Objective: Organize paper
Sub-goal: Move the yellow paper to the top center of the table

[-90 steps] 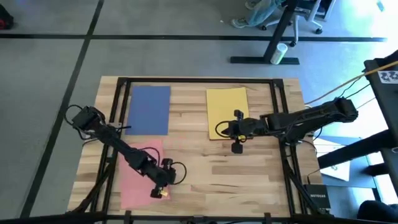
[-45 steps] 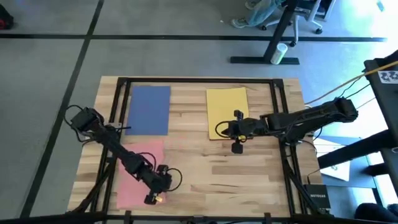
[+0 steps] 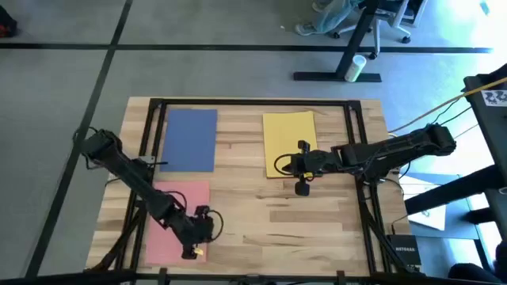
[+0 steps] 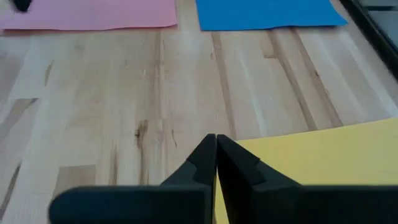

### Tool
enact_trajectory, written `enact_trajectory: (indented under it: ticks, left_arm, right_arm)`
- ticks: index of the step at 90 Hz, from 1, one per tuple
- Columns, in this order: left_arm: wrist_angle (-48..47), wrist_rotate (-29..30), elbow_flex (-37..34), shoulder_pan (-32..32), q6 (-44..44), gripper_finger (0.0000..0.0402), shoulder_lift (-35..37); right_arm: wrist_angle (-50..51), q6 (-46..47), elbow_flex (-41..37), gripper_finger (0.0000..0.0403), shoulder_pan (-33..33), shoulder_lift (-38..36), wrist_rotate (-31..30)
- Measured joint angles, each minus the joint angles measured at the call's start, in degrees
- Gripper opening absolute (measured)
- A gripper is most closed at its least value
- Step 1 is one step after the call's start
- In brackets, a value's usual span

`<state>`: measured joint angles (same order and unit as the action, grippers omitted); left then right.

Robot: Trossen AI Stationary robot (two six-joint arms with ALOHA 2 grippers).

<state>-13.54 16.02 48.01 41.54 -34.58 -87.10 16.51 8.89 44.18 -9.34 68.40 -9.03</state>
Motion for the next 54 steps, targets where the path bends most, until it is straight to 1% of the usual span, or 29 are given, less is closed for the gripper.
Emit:
enact_trajectory:
  ticks: [7,14,24,30,37,43,48,54]
  left_arm:
    - [-3.53,4.14,-0.03,-0.86,-1.16,0.0000,2.16]
    - [-4.13,6.63,-1.31,-2.12,-1.14,0.0000,3.37]
    - [-2.93,9.13,-3.68,-4.39,0.22,0.0000,3.79]
    - [-0.79,10.85,-5.43,-5.91,1.90,0.0000,3.81]
    - [4.59,12.67,-7.64,-7.91,4.23,0.0000,3.81]
    - [10.66,12.90,-9.59,-9.70,7.05,0.0000,3.81]
    - [14.85,12.98,-11.11,-10.91,9.17,0.0000,3.81]
    - [17.86,12.94,-12.49,-12.31,10.86,0.0000,3.81]
  right_arm:
    - [-0.96,2.60,0.01,0.0003,0.00,1.26,2.94]
    - [-0.65,3.14,-0.02,0.0014,0.00,3.89,3.27]
    - [-1.61,2.90,-0.02,0.0050,0.00,9.44,3.29]
    - [-4.46,2.48,-0.02,0.0079,0.00,13.02,2.91]
    - [-7.95,0.58,0.06,0.0109,0.00,16.14,-0.63]
    - [-7.34,-2.25,0.98,0.0123,0.24,17.94,-5.29]
    - [-6.45,-4.25,1.59,0.0122,0.97,18.57,-10.09]
    - [-5.60,-6.51,1.68,0.0105,3.41,18.86,-13.58]
